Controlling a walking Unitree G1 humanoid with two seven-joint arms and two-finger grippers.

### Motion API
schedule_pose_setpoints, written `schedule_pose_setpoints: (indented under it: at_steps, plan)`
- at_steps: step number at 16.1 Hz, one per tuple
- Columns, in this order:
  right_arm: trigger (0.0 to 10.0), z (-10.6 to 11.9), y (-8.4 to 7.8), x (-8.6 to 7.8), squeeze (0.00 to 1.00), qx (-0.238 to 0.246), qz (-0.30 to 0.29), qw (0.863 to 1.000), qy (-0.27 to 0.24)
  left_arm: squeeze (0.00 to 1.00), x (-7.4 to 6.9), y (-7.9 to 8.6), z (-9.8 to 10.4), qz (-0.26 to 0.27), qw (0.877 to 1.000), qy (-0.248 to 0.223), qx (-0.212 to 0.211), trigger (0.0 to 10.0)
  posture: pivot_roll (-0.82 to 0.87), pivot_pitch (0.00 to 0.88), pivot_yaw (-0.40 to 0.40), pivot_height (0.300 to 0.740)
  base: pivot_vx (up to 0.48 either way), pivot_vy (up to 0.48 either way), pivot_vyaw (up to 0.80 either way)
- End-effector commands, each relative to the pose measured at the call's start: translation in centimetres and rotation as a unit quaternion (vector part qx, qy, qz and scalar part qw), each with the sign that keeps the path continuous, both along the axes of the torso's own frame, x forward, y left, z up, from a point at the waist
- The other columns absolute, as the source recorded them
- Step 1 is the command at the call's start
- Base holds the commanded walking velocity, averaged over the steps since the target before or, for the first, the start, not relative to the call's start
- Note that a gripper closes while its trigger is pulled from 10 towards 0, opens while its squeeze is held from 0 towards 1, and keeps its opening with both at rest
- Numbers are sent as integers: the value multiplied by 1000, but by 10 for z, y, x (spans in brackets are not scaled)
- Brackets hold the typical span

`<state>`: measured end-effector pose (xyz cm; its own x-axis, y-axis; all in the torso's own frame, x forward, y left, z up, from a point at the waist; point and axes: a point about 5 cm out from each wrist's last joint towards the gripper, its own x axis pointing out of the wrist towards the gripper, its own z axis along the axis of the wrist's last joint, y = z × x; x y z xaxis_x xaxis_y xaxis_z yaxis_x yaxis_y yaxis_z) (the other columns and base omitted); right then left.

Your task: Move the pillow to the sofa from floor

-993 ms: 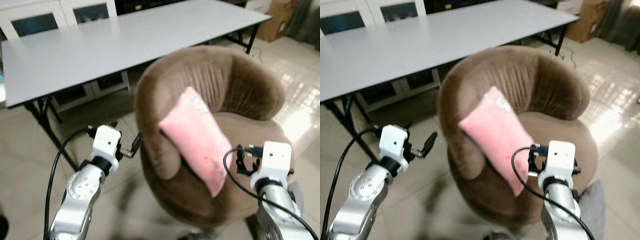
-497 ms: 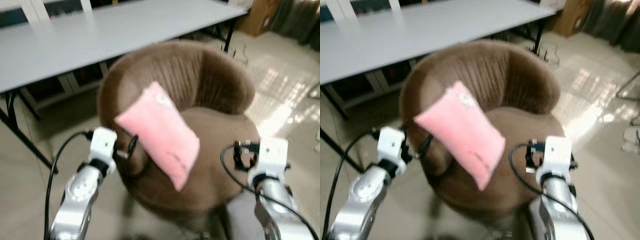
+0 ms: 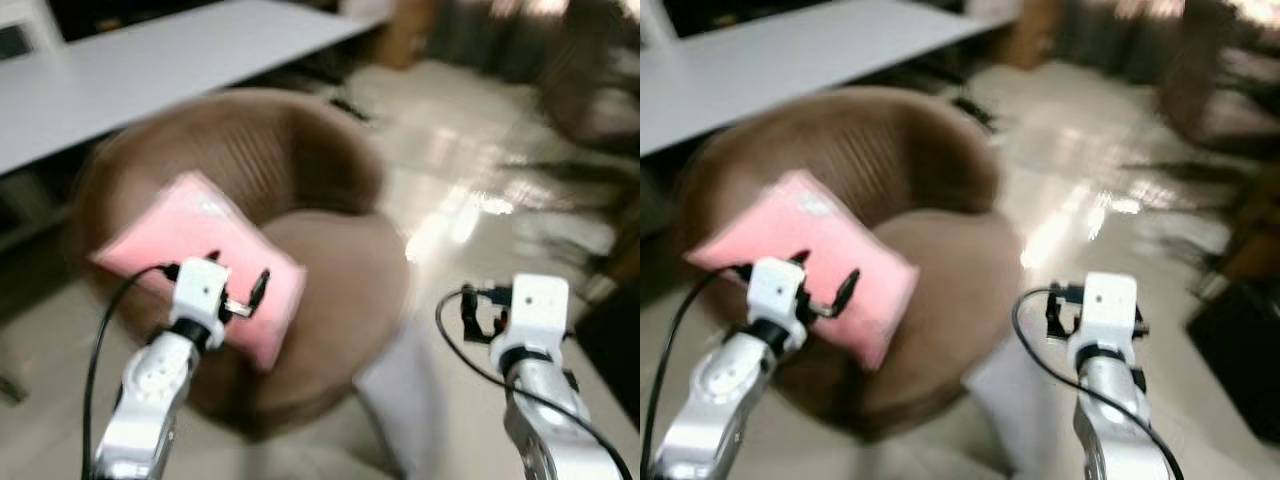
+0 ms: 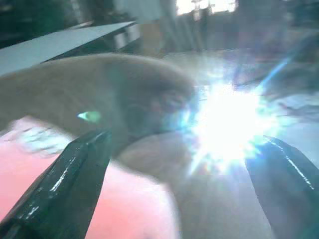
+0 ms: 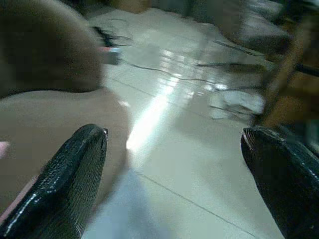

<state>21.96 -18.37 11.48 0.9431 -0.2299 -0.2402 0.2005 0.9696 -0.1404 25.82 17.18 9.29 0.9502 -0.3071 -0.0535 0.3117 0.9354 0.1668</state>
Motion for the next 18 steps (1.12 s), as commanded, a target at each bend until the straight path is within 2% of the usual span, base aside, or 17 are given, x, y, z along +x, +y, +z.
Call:
schedule_pose_setpoints:
  at_steps: [1, 3, 4, 6, 8, 12, 18]
  plan:
    - [10000, -2, -3, -2, 0, -5, -3, 1000, 5, 0, 1, -6, 1, -13, 1000, -3, 0, 10000, -20, 24, 44, 740, 0, -424, -731]
    - [10000, -3, -1, 0, 0, 2, 9, 1000, 3, 0, 1, -5, 1, -12, 1000, -5, 0, 10000, -19, 21, 46, 740, 0, -424, -366]
    - [10000, -4, 0, 2, 0, -13, 20, 1000, 3, 0, 0, -5, 1, -12, 1000, -5, 0, 10000, -19, 21, 46, 740, 0, -424, 0]
    - [10000, -4, 4, 7, 0, -28, 74, 997, -3, 0, 1, -5, 2, -13, 1000, -8, 0, 10000, -16, 15, 48, 740, 0, -424, 0]
    - [10000, -4, 15, 9, 0, -18, 137, 990, -9, 0, 2, -7, 4, -11, 1000, -12, -1, 10000, -15, 15, 50, 740, 0, -424, 800]
    - [10000, -5, 27, 11, 0, -23, 215, 976, -21, 0, 3, -7, 6, -8, 1000, -16, -1, 10000, -10, 17, 49, 740, 0, -422, 800]
    - [10000, -3, 30, 17, 0, -25, 236, 971, -40, 0, 2, -7, 9, -2, 1000, -21, 2, 10000, -6, 17, 49, 740, 0, -423, 800]
